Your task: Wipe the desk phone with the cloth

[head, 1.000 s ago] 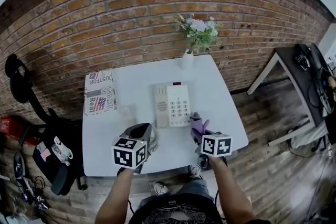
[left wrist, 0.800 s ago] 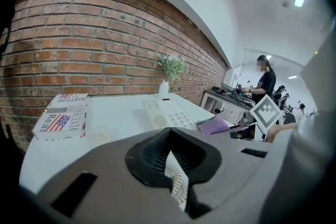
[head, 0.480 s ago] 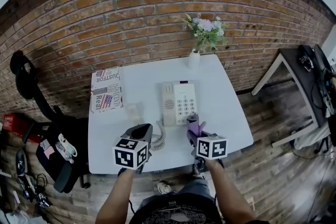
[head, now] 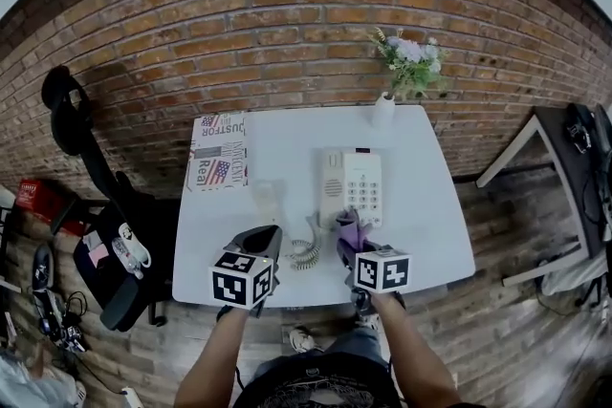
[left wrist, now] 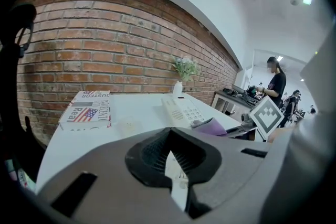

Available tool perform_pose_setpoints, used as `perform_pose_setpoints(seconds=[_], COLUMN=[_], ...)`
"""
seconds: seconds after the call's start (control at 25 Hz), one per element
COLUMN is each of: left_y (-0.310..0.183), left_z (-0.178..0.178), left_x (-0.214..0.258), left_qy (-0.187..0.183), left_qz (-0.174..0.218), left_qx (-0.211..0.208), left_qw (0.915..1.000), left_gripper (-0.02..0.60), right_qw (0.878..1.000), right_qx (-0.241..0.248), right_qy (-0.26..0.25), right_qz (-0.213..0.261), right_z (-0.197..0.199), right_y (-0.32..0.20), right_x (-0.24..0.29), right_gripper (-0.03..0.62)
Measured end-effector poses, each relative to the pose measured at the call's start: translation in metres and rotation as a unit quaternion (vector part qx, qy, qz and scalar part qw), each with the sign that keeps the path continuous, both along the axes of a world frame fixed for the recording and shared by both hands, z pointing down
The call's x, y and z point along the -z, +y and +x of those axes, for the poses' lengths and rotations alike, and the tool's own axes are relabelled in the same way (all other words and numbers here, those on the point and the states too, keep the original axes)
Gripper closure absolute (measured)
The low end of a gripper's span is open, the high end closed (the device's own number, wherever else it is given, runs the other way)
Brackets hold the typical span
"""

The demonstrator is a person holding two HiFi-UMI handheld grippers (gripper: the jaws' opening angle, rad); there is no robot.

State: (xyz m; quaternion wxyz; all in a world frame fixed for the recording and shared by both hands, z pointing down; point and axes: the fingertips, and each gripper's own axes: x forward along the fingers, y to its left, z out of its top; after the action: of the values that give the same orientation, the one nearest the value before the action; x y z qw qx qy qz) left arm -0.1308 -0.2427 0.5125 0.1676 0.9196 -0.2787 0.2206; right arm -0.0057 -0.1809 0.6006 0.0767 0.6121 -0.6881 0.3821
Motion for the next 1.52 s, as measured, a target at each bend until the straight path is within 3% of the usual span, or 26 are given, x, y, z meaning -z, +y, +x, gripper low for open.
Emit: perform_pose_setpoints(seconds=[0.68, 1.12, 1.52], left_y=[-0.007, -0.019, -0.036], left_z=[-0.034, -0.005, 0.006], left_x=[-0.006, 0.001, 0.005], left_qy=[-0.002, 0.015, 0.016], left_qz=[-0.007, -0.012, -0.01], left_qx=[0.053, 0.065, 0.106], left_qw=[0.9986, 0.9977, 0.9942], left_gripper=[0.577, 0.577, 0.577], right_qw=[0.996, 0.987, 0.966], right_qx=[0.091, 0.155, 0.233], right_qy=[0.015, 0.035, 0.093], right_qz=[-0.002, 0.029, 0.057], right_z=[-0.041, -0.026, 0.004], right_y=[-0.027, -0.052, -0.116], right_x=[0.004, 0.054, 0.097], right_gripper=[0.546, 0.546, 0.546])
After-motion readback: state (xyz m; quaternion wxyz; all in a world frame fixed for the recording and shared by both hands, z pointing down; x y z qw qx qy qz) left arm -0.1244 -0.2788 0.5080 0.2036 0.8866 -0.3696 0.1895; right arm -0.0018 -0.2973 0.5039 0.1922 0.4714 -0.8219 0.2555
